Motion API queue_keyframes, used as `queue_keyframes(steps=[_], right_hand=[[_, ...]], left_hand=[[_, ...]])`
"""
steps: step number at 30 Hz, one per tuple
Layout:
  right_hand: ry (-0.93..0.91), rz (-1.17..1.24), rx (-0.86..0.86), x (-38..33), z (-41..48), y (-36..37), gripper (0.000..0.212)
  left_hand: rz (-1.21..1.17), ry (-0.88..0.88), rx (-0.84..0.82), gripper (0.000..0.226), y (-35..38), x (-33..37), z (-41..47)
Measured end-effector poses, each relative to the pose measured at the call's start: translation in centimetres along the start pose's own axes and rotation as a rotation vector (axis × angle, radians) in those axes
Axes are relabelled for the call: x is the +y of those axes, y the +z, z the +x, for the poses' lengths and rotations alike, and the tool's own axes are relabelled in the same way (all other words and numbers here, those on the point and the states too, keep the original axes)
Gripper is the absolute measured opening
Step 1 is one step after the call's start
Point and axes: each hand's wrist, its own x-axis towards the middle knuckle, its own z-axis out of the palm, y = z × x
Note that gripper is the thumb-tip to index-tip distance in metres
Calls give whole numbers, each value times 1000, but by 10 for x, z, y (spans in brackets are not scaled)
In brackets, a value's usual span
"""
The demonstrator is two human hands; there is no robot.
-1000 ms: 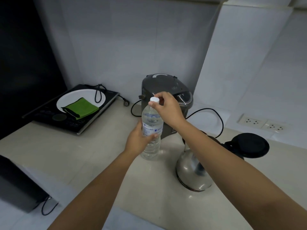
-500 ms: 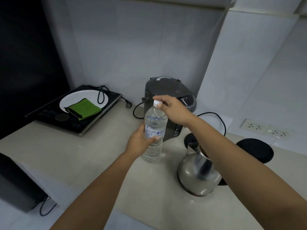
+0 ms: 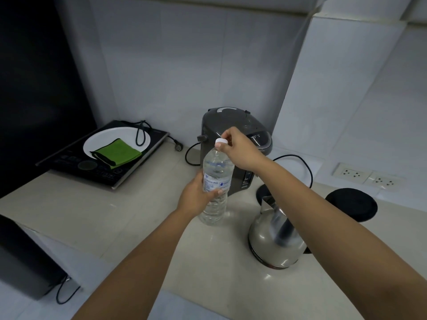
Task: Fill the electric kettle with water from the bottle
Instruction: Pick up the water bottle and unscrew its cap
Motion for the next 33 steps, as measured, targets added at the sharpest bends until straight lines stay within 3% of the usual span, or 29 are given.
queue_keyframes(steps=[7,11,15,20,24,27,33], right_hand=[[-11,-44,-78,-4,2,-1,38],[-24,-25,50,0,4,2,46],[-2,-44,97,5,9,3,40],[-103,-132,-21,6,12,-9,30],[-208,-181,-144,10,13,-20,34],[-244,-75,-116,16,8,-16,35],[-93,384,49,34,-9,-1,35]], left_hand=[[0,6,-6,67,-1,-3,1],[-10,1,-3,70,-1,-4,0],[-35,-5,-6,70,-1,-1,-1],[-11,-10,-14,72,-3,1,-2],[-2,-34,-20,73,-3,2,-1],[6,-44,-20,73,-2,0,0],[0,-48,-37,74,-3,-4,1]])
